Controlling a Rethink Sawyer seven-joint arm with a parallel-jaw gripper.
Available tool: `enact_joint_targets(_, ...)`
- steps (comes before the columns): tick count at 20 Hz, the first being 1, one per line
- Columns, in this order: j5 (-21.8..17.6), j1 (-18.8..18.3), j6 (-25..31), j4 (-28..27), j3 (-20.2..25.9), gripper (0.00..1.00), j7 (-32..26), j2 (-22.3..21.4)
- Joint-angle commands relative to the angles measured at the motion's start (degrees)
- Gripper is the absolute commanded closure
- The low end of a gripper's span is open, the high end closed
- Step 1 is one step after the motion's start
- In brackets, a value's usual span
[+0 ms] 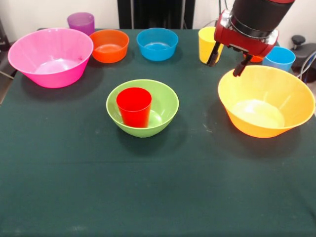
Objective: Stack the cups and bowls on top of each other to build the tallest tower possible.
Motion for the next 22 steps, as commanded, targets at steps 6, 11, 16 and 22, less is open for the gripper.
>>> enact_joint_targets(6,0.1,0.8,2.6,-2.3,2.6,0.00,9.9,4.3)
enact_joint_targets(11,-1.1,0.5,-3.1,-1.3,2.6,0.00,9.0,6.4)
enact_joint_targets(16,-1.8,0.3,-5.8,-1.4,2.4,0.00,8.3,7.7)
enact_joint_targets(22,-1.9,0.6,-7.9,-1.5,1.5,0.00,8.1,8.9)
